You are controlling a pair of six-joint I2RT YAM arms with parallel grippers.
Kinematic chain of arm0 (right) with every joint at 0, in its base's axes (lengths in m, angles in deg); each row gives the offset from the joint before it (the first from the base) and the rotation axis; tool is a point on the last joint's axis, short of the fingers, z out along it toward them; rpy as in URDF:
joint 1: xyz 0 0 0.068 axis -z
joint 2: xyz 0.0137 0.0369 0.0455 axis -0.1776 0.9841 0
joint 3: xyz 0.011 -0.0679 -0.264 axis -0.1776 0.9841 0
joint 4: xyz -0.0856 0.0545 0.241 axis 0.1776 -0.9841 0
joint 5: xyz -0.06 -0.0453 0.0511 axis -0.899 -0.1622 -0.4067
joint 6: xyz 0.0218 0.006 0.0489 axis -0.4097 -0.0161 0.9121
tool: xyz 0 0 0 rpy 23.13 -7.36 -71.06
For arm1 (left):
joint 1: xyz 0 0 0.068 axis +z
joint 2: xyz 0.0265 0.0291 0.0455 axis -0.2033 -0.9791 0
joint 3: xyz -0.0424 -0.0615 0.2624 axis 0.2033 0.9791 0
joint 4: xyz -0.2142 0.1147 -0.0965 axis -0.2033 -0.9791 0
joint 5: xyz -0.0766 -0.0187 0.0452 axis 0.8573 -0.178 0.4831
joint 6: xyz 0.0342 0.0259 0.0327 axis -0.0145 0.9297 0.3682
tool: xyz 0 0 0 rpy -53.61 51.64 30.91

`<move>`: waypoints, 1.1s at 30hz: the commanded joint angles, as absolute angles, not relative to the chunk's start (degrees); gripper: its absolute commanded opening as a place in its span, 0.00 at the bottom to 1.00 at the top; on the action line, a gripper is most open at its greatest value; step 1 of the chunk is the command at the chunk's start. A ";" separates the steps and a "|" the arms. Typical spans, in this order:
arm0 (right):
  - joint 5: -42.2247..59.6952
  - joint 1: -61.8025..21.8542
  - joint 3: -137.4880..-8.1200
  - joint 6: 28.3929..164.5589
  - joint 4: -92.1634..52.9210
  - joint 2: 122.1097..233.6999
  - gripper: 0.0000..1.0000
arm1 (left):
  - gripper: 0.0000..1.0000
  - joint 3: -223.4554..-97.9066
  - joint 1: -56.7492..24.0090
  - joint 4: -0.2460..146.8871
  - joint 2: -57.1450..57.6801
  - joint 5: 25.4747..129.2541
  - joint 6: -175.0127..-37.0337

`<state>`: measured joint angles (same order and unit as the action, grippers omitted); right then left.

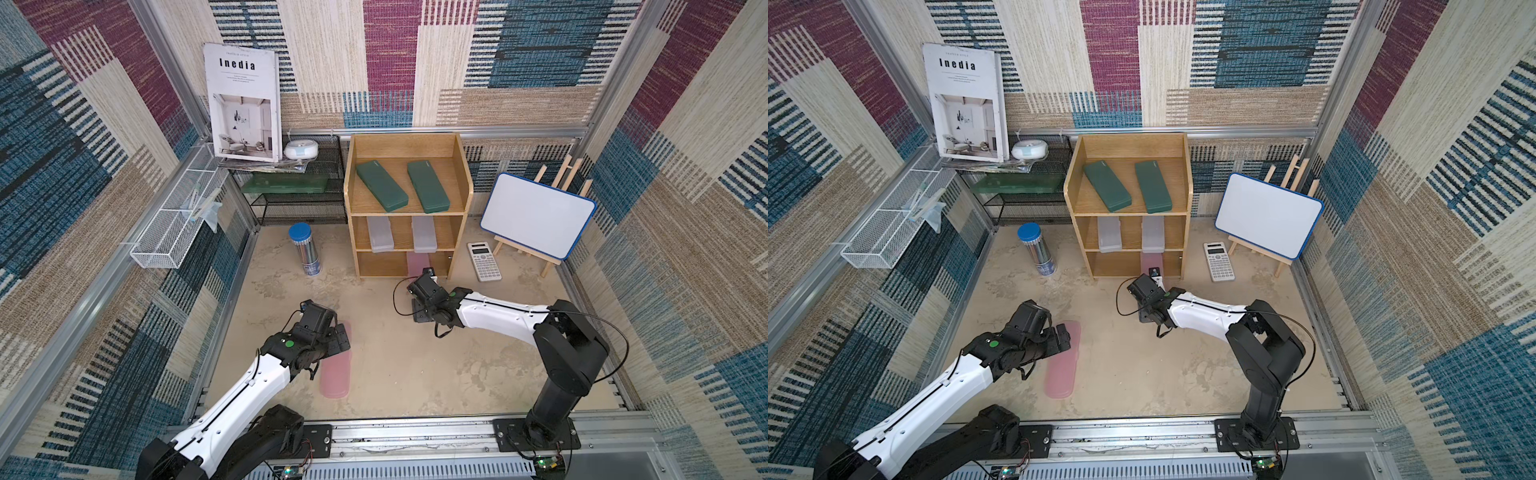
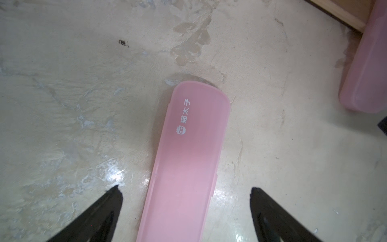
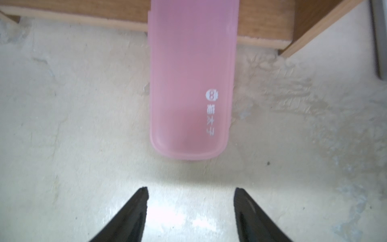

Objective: Place the pencil cases on the shelf according to color
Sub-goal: Place the pencil case on the shelf.

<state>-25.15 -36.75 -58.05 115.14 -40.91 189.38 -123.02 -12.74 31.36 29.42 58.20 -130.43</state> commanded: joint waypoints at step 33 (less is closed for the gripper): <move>-30.36 -32.41 -72.72 111.04 -34.34 205.43 0.36 | 0.99 -120.89 -12.67 32.02 28.48 58.57 -132.00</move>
